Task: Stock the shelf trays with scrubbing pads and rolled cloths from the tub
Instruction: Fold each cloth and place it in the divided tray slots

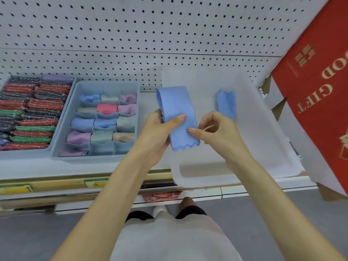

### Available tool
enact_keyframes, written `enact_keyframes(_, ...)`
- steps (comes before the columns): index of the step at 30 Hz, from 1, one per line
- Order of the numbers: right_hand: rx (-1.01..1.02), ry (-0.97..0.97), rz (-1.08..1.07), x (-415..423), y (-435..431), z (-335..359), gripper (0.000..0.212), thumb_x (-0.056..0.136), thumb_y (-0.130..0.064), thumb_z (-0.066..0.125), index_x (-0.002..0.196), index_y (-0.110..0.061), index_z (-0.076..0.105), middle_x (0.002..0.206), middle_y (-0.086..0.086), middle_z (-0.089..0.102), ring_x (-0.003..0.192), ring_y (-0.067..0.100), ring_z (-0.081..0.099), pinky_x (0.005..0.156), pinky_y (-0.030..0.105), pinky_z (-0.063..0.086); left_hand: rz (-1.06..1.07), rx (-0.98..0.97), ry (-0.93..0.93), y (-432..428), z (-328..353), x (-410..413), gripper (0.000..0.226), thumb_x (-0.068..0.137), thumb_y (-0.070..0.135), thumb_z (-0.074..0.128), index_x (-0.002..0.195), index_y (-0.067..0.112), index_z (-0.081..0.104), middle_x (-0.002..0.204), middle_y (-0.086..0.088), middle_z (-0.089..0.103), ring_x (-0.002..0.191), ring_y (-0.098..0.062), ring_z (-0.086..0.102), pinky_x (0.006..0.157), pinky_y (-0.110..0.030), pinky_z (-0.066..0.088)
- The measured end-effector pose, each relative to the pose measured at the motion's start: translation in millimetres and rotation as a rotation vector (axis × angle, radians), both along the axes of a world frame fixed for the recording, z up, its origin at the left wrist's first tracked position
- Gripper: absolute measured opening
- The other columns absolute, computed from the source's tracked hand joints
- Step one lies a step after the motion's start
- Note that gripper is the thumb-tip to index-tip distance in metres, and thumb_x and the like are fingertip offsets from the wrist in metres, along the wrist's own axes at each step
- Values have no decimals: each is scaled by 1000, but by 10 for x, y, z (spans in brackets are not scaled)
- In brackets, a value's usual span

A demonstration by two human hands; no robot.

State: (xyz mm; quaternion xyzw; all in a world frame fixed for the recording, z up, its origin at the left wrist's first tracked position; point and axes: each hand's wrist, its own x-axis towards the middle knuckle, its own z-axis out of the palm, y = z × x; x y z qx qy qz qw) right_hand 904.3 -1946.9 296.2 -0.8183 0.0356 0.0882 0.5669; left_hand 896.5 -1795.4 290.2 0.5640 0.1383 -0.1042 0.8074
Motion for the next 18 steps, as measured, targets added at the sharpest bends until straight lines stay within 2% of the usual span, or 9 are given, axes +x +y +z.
enact_keyframes(3, 117, -55, 61, -1, -84, 25, 33, 74, -3, 76, 73, -15, 45, 85, 6, 65, 73, 17, 65, 65, 30, 54, -54, 18, -13, -56, 27, -2, 19, 89, 6, 60, 108, 1, 61, 94, -7, 73, 85, -22, 71, 74, -34, 59)
enact_keyframes(5, 190, -120, 114, -19, -121, 25, 33, 76, 5, 71, 71, -14, 45, 72, 0, 61, 66, 16, 61, 62, 30, 52, -81, 44, -18, -110, 56, -1, 19, 89, 8, 60, 108, 3, 62, 94, -6, 73, 85, -22, 71, 75, -35, 59)
enact_keyframes(7, 191, -171, 110, -23, -170, 12, 28, 79, 8, 68, 72, -15, 53, 64, -11, 59, 59, 8, 56, 57, 24, 48, -55, 108, -13, -163, 88, 6, 31, 87, 8, 63, 118, 6, 55, 102, -11, 71, 87, -24, 70, 77, -38, 58)
enact_keyframes(8, 186, -181, 97, -20, -201, 5, 26, 80, 8, 67, 75, -17, 60, 66, -11, 61, 59, 8, 57, 58, 25, 48, -32, 136, -14, -181, 86, 4, 41, 86, 7, 65, 123, 11, 49, 104, -12, 70, 86, -23, 70, 74, -36, 59)
enact_keyframes(11, 229, -142, 79, -3, -294, 37, 30, 79, 7, 67, 88, -21, 70, 81, 2, 67, 67, 14, 63, 66, 27, 52, -31, 223, -141, -192, 50, -18, 63, 84, -1, 66, 129, 33, 39, 102, -12, 70, 84, -21, 70, 68, -30, 56)
enact_keyframes(12, 249, -117, 94, 6, -326, 56, 32, 77, 8, 69, 92, -21, 70, 86, 5, 68, 70, 12, 64, 66, 25, 53, -71, 261, -200, -193, 53, -24, 63, 83, -5, 65, 127, 35, 43, 104, -12, 69, 88, -21, 69, 71, -30, 56)
enact_keyframes(15, 240, -77, 171, 59, -433, 105, 40, 72, 9, 73, 100, -19, 67, 97, 6, 69, 78, 9, 66, 66, 22, 53, -151, 367, -274, -229, 88, -16, 50, 79, -9, 68, 115, 25, 62, 111, -6, 69, 101, -20, 67, 80, -28, 56)
enact_keyframes(18, 98, -136, 201, 147, -548, 134, 42, 68, 5, 78, 101, -19, 67, 91, 15, 69, 77, 13, 65, 70, 26, 56, -153, 509, -229, -317, 120, 10, 53, 74, -5, 75, 116, 25, 63, 106, -6, 70, 93, -15, 69, 84, -29, 56)
